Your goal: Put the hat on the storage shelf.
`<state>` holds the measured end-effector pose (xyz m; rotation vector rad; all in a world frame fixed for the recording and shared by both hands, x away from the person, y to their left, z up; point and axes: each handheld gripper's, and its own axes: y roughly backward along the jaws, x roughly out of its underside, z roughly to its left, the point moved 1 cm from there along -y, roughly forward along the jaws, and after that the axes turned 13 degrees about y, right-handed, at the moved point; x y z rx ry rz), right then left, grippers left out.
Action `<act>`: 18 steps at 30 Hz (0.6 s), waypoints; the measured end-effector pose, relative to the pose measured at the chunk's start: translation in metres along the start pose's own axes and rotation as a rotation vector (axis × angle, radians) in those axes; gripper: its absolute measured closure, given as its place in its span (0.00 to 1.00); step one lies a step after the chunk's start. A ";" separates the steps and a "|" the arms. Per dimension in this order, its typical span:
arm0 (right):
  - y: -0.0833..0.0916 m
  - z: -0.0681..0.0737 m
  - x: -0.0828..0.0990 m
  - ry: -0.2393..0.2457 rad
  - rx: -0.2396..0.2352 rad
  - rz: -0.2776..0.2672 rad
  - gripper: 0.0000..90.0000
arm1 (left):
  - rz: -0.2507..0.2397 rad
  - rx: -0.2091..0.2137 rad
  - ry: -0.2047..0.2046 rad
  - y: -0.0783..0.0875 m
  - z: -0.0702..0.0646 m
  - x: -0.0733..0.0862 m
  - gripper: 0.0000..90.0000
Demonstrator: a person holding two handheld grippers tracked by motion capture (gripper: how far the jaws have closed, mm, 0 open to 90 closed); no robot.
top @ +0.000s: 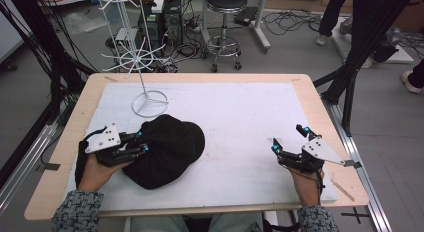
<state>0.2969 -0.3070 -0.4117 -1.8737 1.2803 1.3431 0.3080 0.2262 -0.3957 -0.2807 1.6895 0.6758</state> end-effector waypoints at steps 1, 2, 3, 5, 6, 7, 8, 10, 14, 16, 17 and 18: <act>0.000 0.000 0.000 0.000 0.002 0.000 0.11 | -0.007 0.001 -0.004 0.000 -0.001 -0.001 0.77; 0.000 0.000 0.000 0.000 0.001 0.000 0.11 | -0.015 0.000 -0.007 0.000 -0.001 -0.002 0.77; 0.001 0.000 0.000 0.000 0.001 0.001 0.11 | -0.022 0.005 -0.005 0.000 -0.001 -0.003 0.77; 0.001 0.000 0.000 -0.001 0.001 0.001 0.11 | -0.030 0.002 -0.010 0.001 -0.002 -0.004 0.77; 0.001 0.000 0.000 0.003 0.002 -0.002 0.11 | -0.036 0.001 -0.009 0.001 -0.002 -0.005 0.77; 0.001 0.000 0.000 0.003 0.002 -0.002 0.11 | -0.038 0.003 -0.007 0.001 -0.002 -0.005 0.77; 0.001 0.000 0.000 0.003 0.002 -0.003 0.11 | -0.041 0.003 -0.012 0.002 -0.002 -0.006 0.77; 0.002 -0.001 0.001 -0.001 0.004 0.001 0.11 | -0.052 0.003 -0.014 0.003 -0.003 -0.008 0.77; 0.002 -0.001 0.001 -0.001 0.004 0.001 0.11 | -0.076 0.005 -0.020 0.005 -0.004 -0.011 0.77; 0.002 -0.001 0.001 -0.001 0.005 0.002 0.11 | -0.086 0.006 -0.022 0.006 -0.005 -0.012 0.77; 0.002 -0.001 0.001 0.001 0.005 0.002 0.11 | -0.095 0.006 -0.021 0.006 -0.005 -0.012 0.77; 0.002 -0.001 0.001 0.001 0.005 0.002 0.11 | -0.099 0.005 -0.024 0.007 -0.005 -0.013 0.77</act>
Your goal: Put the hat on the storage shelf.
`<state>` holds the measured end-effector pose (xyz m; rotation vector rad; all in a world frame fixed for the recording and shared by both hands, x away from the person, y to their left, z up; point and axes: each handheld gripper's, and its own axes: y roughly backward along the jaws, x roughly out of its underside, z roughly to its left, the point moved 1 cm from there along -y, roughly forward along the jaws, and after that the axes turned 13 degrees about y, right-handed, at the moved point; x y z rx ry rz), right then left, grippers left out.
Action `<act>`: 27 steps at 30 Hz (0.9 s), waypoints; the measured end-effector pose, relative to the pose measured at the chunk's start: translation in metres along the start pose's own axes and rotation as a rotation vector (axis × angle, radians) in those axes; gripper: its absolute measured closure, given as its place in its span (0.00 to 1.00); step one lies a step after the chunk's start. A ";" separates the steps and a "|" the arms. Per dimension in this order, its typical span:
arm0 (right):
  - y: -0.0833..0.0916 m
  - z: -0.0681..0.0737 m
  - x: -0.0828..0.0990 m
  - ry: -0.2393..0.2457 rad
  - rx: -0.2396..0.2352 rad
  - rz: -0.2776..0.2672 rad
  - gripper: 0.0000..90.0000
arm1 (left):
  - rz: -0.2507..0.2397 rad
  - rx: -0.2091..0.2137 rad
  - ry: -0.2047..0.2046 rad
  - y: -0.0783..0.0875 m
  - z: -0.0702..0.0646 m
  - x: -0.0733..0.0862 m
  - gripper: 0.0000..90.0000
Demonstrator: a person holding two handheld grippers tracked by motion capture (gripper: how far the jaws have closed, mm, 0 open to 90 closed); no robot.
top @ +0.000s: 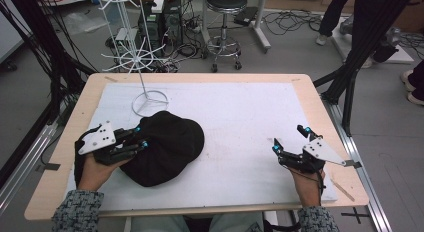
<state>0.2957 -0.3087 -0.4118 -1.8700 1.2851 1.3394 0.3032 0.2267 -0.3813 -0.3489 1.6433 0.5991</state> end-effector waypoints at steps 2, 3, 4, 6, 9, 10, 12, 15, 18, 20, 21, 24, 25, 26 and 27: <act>0.000 0.000 0.000 -0.001 0.000 0.000 0.11 | -0.009 -0.001 0.001 0.001 0.000 -0.001 0.77; 0.001 0.000 0.000 -0.002 0.003 0.000 0.11 | -0.013 -0.002 0.000 0.001 -0.001 -0.002 0.77; 0.001 -0.001 0.000 -0.002 0.003 -0.001 0.11 | -0.017 -0.002 0.000 0.001 -0.001 -0.002 0.77; 0.001 -0.001 0.000 -0.001 0.003 -0.001 0.11 | -0.022 -0.003 -0.005 0.002 -0.001 -0.004 0.77; 0.001 -0.001 0.001 -0.008 0.004 0.001 0.11 | -0.035 -0.004 -0.016 0.003 -0.002 -0.007 0.77; 0.001 -0.001 0.001 -0.006 0.005 -0.002 0.11 | -0.040 -0.006 -0.018 0.004 -0.002 -0.008 0.77; 0.001 -0.002 0.001 0.000 0.007 -0.004 0.11 | -0.050 -0.006 -0.022 0.006 -0.002 -0.010 0.77; 0.001 -0.002 0.001 0.002 0.007 -0.004 0.11 | -0.066 -0.011 -0.026 0.009 -0.002 -0.014 0.77; 0.001 -0.002 0.001 -0.006 0.008 -0.002 0.11 | -0.083 -0.016 -0.035 0.013 -0.003 -0.019 0.77; 0.002 -0.002 0.001 -0.008 0.009 -0.001 0.11 | -0.095 -0.021 -0.045 0.015 -0.002 -0.023 0.77; 0.002 -0.003 0.002 -0.005 0.012 -0.003 0.11 | -0.103 -0.022 -0.044 0.017 -0.002 -0.025 0.77; 0.003 -0.004 0.002 -0.008 0.015 -0.005 0.11 | -0.125 -0.026 -0.055 0.022 -0.003 -0.033 0.77; 0.003 -0.004 0.002 -0.010 0.016 -0.002 0.11 | -0.135 -0.025 -0.058 0.024 -0.003 -0.036 0.77; 0.004 -0.005 0.003 -0.018 0.018 -0.005 0.11 | -0.141 -0.027 -0.061 0.025 -0.003 -0.039 0.77; 0.004 -0.005 0.003 -0.018 0.018 -0.005 0.11 | -0.147 -0.030 -0.064 0.027 -0.003 -0.042 0.77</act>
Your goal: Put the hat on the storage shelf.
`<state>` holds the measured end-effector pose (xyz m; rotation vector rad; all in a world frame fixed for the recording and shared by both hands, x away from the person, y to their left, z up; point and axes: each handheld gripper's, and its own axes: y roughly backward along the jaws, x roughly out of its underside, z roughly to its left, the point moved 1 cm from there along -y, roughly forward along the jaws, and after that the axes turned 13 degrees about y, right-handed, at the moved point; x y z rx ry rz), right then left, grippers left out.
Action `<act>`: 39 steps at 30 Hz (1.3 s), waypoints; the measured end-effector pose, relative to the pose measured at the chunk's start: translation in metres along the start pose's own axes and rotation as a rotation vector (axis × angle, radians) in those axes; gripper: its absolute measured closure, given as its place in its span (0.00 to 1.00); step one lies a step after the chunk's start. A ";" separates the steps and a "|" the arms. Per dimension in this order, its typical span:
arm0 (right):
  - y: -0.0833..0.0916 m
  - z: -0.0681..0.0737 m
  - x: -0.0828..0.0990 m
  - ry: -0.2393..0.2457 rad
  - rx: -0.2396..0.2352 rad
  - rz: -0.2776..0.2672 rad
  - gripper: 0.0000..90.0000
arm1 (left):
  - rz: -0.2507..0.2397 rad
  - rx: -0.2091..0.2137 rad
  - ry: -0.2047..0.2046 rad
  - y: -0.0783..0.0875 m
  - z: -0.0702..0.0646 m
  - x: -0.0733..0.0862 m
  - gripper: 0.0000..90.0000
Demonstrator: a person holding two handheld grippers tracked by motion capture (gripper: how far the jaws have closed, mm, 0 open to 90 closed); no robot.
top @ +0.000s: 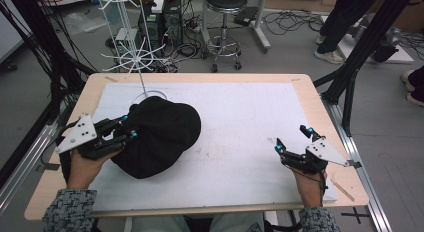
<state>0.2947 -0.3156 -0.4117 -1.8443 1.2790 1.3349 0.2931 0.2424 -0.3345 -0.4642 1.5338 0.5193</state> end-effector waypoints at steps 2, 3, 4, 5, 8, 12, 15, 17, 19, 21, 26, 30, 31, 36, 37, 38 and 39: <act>0.000 -0.001 0.000 -0.008 0.000 -0.005 0.11 | -0.015 0.000 -0.002 0.002 0.001 -0.006 0.77; 0.001 -0.002 0.001 -0.013 0.002 -0.003 0.11 | -0.020 0.002 -0.004 0.003 0.001 -0.009 0.77; 0.001 -0.002 0.001 -0.020 0.005 -0.003 0.11 | -0.019 0.003 -0.008 0.003 0.001 -0.013 0.77; 0.001 -0.002 0.001 -0.020 0.005 -0.003 0.11 | -0.019 0.006 -0.014 0.004 0.001 -0.016 0.77; -0.001 -0.002 0.001 -0.020 0.001 -0.002 0.11 | -0.017 0.019 -0.029 0.004 0.001 -0.028 0.77; -0.002 -0.002 0.001 -0.017 0.000 -0.003 0.11 | -0.013 0.036 -0.047 0.004 0.000 -0.046 0.77; -0.001 -0.002 0.001 -0.019 0.000 -0.004 0.11 | -0.014 0.042 -0.062 0.004 -0.001 -0.059 0.77; -0.001 -0.002 0.001 -0.023 -0.003 -0.006 0.11 | -0.012 0.044 -0.075 0.004 -0.001 -0.067 0.77; -0.001 -0.002 0.001 -0.028 -0.003 -0.004 0.11 | -0.015 0.046 -0.082 0.005 -0.001 -0.074 0.77; -0.001 -0.003 0.002 -0.027 0.000 -0.009 0.11 | -0.020 0.054 -0.085 0.005 0.000 -0.081 0.77; -0.001 -0.003 0.002 -0.037 -0.001 -0.008 0.11 | -0.031 0.075 -0.073 0.006 0.006 -0.097 0.77; -0.001 -0.003 0.002 -0.036 -0.002 -0.006 0.11 | -0.043 0.091 -0.059 0.007 0.013 -0.107 0.77; -0.002 -0.003 0.002 -0.037 -0.001 -0.007 0.11 | -0.045 0.094 -0.054 0.008 0.015 -0.110 0.77; -0.002 -0.003 0.002 -0.035 -0.002 -0.005 0.11 | -0.081 0.120 -0.023 0.011 0.021 -0.125 0.77; -0.002 -0.003 0.002 -0.037 -0.003 -0.006 0.11 | -0.087 0.124 -0.020 0.012 0.022 -0.128 0.77; -0.002 -0.003 0.002 -0.037 -0.003 -0.006 0.11 | -0.090 0.126 -0.018 0.012 0.023 -0.131 0.77; -0.002 -0.003 0.002 -0.038 -0.003 -0.005 0.11 | -0.091 0.127 -0.016 0.012 0.024 -0.134 0.77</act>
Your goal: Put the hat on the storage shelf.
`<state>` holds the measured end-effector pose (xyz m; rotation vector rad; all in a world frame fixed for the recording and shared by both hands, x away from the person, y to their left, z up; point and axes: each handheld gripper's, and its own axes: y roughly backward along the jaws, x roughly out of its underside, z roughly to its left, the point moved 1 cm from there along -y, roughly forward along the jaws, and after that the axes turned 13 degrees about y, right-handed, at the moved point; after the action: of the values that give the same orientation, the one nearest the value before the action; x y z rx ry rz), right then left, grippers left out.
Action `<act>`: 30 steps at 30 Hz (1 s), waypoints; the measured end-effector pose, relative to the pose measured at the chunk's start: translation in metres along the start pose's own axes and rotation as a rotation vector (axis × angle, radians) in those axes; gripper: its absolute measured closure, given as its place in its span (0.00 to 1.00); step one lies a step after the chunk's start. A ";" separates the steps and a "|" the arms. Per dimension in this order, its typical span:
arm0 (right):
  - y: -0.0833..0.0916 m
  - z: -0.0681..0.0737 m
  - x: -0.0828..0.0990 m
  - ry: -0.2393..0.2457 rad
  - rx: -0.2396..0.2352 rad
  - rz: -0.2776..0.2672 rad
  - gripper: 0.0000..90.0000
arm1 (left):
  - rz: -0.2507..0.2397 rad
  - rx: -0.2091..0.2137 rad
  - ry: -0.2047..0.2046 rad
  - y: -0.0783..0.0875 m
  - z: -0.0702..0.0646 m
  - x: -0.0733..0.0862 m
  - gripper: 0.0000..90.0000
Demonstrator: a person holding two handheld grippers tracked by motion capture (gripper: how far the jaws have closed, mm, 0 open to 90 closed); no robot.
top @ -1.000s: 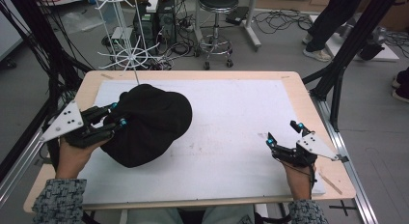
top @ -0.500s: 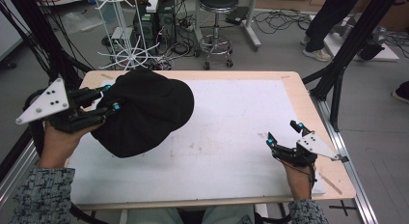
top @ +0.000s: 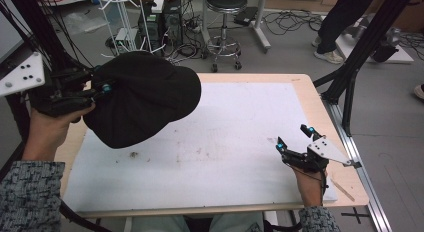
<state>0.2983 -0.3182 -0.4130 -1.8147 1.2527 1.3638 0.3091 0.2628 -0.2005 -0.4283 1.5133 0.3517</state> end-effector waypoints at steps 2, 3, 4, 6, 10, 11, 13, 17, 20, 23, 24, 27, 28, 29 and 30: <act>0.000 0.000 0.000 -0.001 -0.001 -0.002 0.11 | -0.001 0.000 0.002 0.000 0.002 -0.006 0.77; 0.000 0.000 0.000 0.002 0.000 -0.001 0.11 | -0.003 0.001 0.001 0.001 0.003 -0.009 0.77; 0.000 0.000 0.000 0.002 0.000 -0.001 0.11 | -0.005 0.001 -0.003 0.001 0.003 -0.013 0.77; 0.000 0.000 0.000 -0.001 -0.002 -0.002 0.11 | -0.014 0.000 -0.002 0.003 0.005 -0.019 0.77; -0.001 -0.001 0.001 0.001 -0.002 -0.001 0.11 | -0.033 -0.001 -0.003 0.006 0.010 -0.033 0.77; -0.001 -0.001 0.001 -0.001 -0.003 0.000 0.11 | -0.039 0.001 -0.002 0.007 0.010 -0.036 0.77; -0.001 0.000 0.001 -0.006 -0.003 0.000 0.11 | -0.042 0.003 -0.004 0.009 0.012 -0.042 0.77; -0.001 -0.001 0.001 -0.004 -0.004 -0.001 0.11 | -0.048 0.003 -0.005 0.010 0.013 -0.053 0.77; -0.002 -0.001 0.001 -0.004 -0.006 0.003 0.11 | -0.060 0.009 -0.005 0.011 0.011 -0.062 0.77; -0.002 -0.001 0.001 -0.010 -0.003 0.001 0.11 | -0.067 0.010 -0.005 0.013 0.010 -0.069 0.77; -0.002 -0.001 0.001 -0.010 -0.005 0.001 0.11 | -0.071 0.011 -0.005 0.013 0.010 -0.072 0.77; -0.002 -0.001 0.001 -0.011 -0.006 0.004 0.11 | -0.087 0.013 -0.011 0.014 0.009 -0.082 0.77; -0.002 -0.001 0.001 -0.011 -0.007 0.004 0.11 | -0.091 0.012 -0.012 0.014 0.008 -0.085 0.77; -0.002 -0.001 0.001 -0.011 -0.006 0.004 0.11 | -0.099 0.015 -0.012 0.014 0.008 -0.088 0.77; -0.002 -0.001 0.001 -0.013 -0.007 0.004 0.11 | -0.103 0.015 -0.014 0.014 0.007 -0.090 0.77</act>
<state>0.3001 -0.3188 -0.4141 -1.8064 1.2475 1.3816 0.3057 0.2826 -0.1111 -0.4886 1.4735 0.2617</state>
